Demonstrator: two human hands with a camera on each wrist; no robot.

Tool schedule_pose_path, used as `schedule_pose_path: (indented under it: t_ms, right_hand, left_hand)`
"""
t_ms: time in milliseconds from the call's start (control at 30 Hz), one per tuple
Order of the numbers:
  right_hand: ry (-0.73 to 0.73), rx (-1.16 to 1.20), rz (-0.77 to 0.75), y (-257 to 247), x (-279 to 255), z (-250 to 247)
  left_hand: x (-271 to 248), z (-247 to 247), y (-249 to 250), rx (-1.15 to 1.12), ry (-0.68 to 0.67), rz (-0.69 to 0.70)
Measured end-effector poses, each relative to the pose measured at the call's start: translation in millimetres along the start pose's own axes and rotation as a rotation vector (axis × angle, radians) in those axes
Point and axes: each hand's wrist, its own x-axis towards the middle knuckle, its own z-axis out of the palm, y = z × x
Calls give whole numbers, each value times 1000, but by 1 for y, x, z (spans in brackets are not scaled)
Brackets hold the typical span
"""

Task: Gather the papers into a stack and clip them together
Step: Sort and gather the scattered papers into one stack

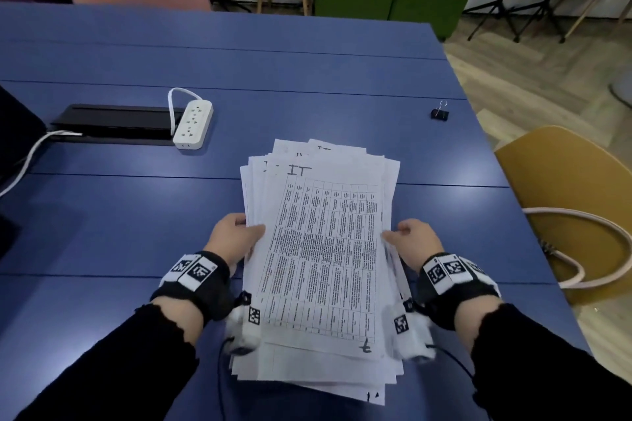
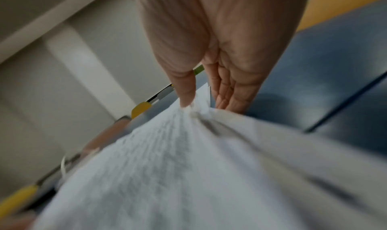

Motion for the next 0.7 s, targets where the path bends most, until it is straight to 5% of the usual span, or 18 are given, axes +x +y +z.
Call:
schedule_pose_path:
  t_ms: [200,300,467,567,700]
  right_hand:
    - [-199,149,202,-22,26,3]
    - [-196,128,150,-20,38,10]
    - [37,-194,59,-26,46,29]
    - [191,-70,150,-35,57,28]
    - [185,-59,148,-40,77,21]
  left_hand:
    - [5,22,6,39,-42,26]
    - [1,21,5,104,-31,103]
    - [4,24,16,289,-4,222]
    - [22,25,25,156,166,143]
    - [44,29,33,226,301,151]
